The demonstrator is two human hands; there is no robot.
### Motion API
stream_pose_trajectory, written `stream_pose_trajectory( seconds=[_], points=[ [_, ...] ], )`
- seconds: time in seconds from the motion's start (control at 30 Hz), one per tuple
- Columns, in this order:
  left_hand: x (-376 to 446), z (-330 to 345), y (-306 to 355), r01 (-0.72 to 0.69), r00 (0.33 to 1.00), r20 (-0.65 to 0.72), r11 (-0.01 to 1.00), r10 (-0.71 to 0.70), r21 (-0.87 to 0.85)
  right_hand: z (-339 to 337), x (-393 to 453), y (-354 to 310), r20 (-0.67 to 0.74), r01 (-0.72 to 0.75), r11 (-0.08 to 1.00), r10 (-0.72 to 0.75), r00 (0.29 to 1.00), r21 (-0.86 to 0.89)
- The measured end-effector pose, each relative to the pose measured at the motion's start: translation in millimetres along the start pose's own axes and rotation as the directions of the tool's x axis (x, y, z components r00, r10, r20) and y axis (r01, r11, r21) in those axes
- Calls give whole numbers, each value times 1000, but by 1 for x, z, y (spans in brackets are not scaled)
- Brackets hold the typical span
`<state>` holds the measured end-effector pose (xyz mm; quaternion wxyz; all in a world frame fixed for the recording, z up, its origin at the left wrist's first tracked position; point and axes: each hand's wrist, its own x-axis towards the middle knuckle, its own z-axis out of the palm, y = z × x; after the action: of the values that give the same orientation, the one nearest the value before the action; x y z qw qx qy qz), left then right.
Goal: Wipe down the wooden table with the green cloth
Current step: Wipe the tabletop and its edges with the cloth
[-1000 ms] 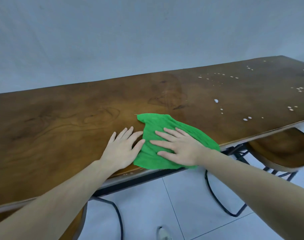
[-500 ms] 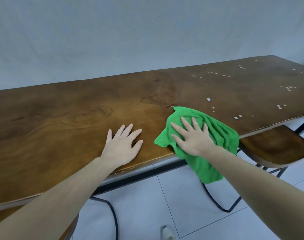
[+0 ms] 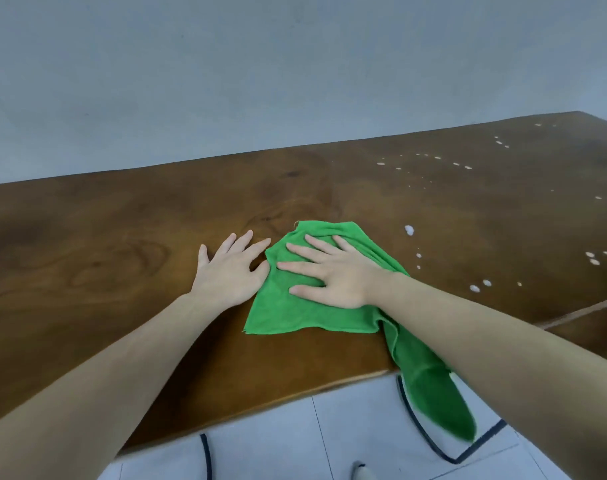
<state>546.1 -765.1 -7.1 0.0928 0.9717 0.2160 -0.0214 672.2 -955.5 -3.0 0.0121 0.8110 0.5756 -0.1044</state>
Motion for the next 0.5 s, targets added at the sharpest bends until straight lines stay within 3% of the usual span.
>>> stream_pose_trajectory(
  seconds=[0.23,0.37,0.5],
  points=[
    [78,0,31,175,983,-42,984,-177,-42,-25,75,112,-10,3,1000,-3,1000,0],
    [110,-3,35,211,974,-71,976,-215,-60,-35,108,170,-19,-145,989,145,989,11],
    [124,1,29,242,956,-149,965,-254,-99,-41,140,182,-10,-250,968,251,968,8]
  ],
)
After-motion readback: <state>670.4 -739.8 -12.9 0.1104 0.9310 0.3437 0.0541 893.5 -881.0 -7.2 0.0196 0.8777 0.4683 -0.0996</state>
